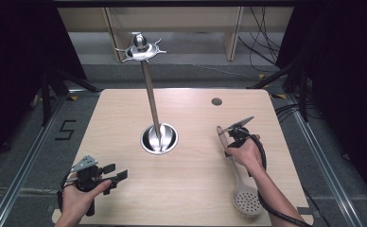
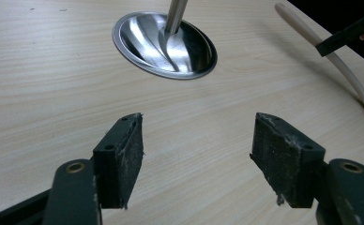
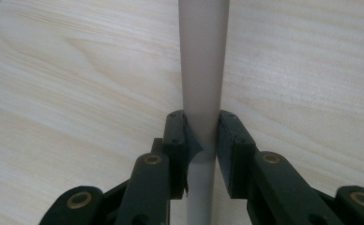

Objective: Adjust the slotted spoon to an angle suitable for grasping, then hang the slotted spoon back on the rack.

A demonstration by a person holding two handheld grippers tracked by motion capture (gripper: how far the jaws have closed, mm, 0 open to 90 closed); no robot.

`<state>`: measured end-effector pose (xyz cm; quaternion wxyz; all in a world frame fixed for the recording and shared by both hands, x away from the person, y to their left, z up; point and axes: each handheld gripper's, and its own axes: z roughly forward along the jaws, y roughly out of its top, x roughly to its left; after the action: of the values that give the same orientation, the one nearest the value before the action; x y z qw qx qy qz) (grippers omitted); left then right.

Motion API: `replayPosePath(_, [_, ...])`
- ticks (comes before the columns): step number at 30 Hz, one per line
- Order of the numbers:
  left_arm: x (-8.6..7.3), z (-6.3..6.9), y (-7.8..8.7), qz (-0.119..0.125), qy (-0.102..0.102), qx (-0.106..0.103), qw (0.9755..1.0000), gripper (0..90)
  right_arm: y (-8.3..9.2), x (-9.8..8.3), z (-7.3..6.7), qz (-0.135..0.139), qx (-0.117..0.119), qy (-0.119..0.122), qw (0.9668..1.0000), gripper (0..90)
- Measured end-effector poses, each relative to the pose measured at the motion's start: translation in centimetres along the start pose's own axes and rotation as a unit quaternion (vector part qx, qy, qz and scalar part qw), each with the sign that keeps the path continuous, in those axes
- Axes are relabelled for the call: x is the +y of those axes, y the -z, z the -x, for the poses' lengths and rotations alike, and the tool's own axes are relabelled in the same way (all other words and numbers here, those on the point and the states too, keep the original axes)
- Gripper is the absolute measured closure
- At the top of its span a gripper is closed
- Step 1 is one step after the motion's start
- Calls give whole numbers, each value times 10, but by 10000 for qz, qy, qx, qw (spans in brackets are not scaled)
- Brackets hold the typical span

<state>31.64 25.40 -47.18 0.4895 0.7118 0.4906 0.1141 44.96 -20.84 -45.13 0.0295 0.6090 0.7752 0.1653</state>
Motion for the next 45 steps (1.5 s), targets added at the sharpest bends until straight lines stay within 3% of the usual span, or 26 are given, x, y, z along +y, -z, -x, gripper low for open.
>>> replayPosePath(4, [0, 0, 0, 5, -21, 19, 10000, 332, 13, -6, 0, 298, 181, 143, 9993, 751])
replayPosePath(5, [0, -1, 0, 1, -21, 18, 10000, 332, 21, -10, 0, 521, 297, 209, 9980, 751])
replayPosePath(7, [0, 0, 0, 3, -17, 18, 10000, 332, 24, -11, 0, 578, 337, 242, 9975, 751])
replayPosePath(9, [0, 0, 0, 25, -10, 13, 10000, 332, 36, -18, 2, 1007, 547, 446, 9924, 751])
replayPosePath(11, [1, 0, 0, 24, -17, 5, 10000, 332, 39, -20, 1, 1069, 635, 370, 9915, 751])
replayPosePath(13, [1, 0, -1, 55, -17, -23, 10000, 333, 47, -25, 7, 1359, 660, 650, 9864, 751])
replayPosePath(14, [1, 1, -1, 71, 0, -1, 10000, 333, 51, -29, 7, 1453, 725, 636, 9847, 751])
replayPosePath(15, [1, 1, -1, 73, 5, 3, 10000, 334, 57, -35, 9, 1643, 836, 682, 9805, 751])
replayPosePath(16, [1, 1, -1, 73, 12, 29, 10000, 334, 57, -35, 9, 1643, 836, 682, 9805, 751])
replayPosePath(17, [2, 1, 0, 49, 6, 72, 10000, 335, 61, -40, 14, 2043, 1081, 988, 9679, 751])
replayPosePath(19, [3, 0, -1, 142, 2, 0, 9999, 335, 63, -43, 15, 2133, 1124, 969, 9656, 751])
replayPosePath(21, [4, 1, -1, 179, -5, 25, 9998, 336, 69, -49, 21, 2528, 1385, 1117, 9510, 751])
replayPosePath(22, [4, 1, -1, 179, -5, 25, 9998, 337, 69, -49, 21, 2528, 1385, 1117, 9510, 751])
replayPosePath(25, [5, 2, -2, 220, -11, -12, 9998, 337, 73, -54, 26, 2706, 1497, 1124, 9443, 751])
replayPosePath(26, [5, 2, -3, 227, -34, -25, 9997, 337, 73, -56, 27, 2817, 1550, 1122, 9402, 751])
replayPosePath(27, [4, 3, -3, 225, -36, -17, 9997, 337, 74, -58, 27, 2832, 1561, 1059, 9403, 751])
replayPosePath(29, [3, 3, -2, 232, -76, 12, 9997, 337, 76, -63, 28, 2995, 1632, 1119, 9334, 751])
replayPosePath(30, [3, 3, -2, 232, -76, 12, 9997, 337, 76, -63, 28, 2995, 1632, 1119, 9334, 751])
replayPosePath(32, [3, 3, -2, 229, -146, 25, 9996, 337, 77, -64, 31, 3240, 1483, 1371, 9242, 751])
replayPosePath(34, [2, 5, -1, 234, -143, 35, 9996, 337, 81, -67, 30, 3338, 1505, 1390, 9201, 751])
replayPosePath(36, [2, 5, 0, 230, -155, 44, 9996, 337, 83, -69, 29, 3291, 1545, 1314, 9223, 751])
replayPosePath(37, [2, 5, 1, 231, -218, 77, 9995, 337, 84, -70, 28, 3302, 1636, 1216, 9217, 751])
replayPosePath(38, [1, 5, 1, 255, -226, 28, 9994, 336, 85, -70, 31, 3374, 1499, 1374, 9191, 751])
replayPosePath(40, [0, 6, 3, 234, -257, 73, 9994, 337, 86, -72, 29, 3349, 1633, 1197, 9202, 751])
replayPosePath(43, [-1, 6, 5, 252, -261, 113, 9993, 336, 87, -72, 30, 3442, 1644, 1188, 9167, 751])
replayPosePath(45, [-1, 5, 5, 308, -237, 100, 9992, 336, 88, -70, 33, 3576, 1567, 1351, 9107, 751])
